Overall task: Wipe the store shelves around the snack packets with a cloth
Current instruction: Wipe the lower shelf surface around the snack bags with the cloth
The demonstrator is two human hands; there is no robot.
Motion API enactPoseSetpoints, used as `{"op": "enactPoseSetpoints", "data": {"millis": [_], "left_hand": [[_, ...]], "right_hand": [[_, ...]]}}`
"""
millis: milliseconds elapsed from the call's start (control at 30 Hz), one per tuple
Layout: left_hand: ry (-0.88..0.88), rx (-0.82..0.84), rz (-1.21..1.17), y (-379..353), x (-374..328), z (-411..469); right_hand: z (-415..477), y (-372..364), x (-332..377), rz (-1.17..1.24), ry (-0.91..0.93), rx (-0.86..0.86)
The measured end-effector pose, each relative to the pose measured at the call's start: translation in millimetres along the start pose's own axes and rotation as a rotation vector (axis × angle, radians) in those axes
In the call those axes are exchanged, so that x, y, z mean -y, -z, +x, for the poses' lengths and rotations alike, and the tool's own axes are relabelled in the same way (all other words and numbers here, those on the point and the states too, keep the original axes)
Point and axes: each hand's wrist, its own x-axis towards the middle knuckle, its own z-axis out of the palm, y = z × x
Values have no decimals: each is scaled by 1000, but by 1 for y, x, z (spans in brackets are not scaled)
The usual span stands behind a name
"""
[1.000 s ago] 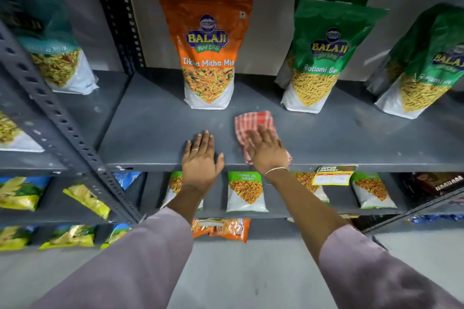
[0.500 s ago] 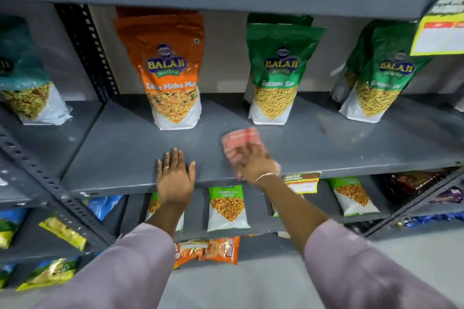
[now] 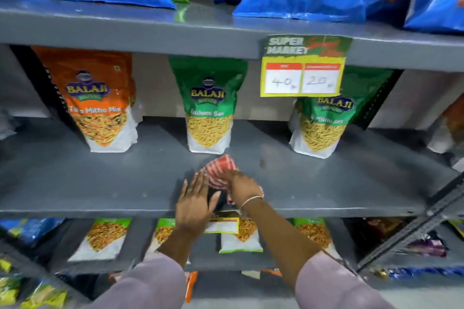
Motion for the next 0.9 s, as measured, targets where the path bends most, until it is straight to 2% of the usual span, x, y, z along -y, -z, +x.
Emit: {"op": "enactPoseSetpoints", "data": {"millis": [67, 133, 167, 233, 333, 500, 633, 767, 900], "left_hand": [[6, -3, 9, -3, -6, 1], [22, -3, 12, -4, -8, 4], [40, 4, 19, -4, -8, 5], [42, -13, 44, -6, -8, 6], [36, 7, 42, -7, -7, 5], [5, -63, 46, -9, -5, 6], [-12, -22, 34, -12, -4, 7], [3, -9, 15, -14, -1, 8], [-1, -66, 5, -15, -2, 8]], "right_hand": [[0, 20, -14, 152, -49, -131], [3, 35, -42, 239, -251, -288], [3, 39, -57, 213, -350, -314], [-2, 38, -76, 45, -437, -217], [8, 26, -84, -94, -418, -204], [47, 19, -75, -99, -428, -259], [80, 20, -71, -126, -420, -264], [113, 31, -70, -74, -432, -262], [145, 42, -69, 54, -465, -298]]}}
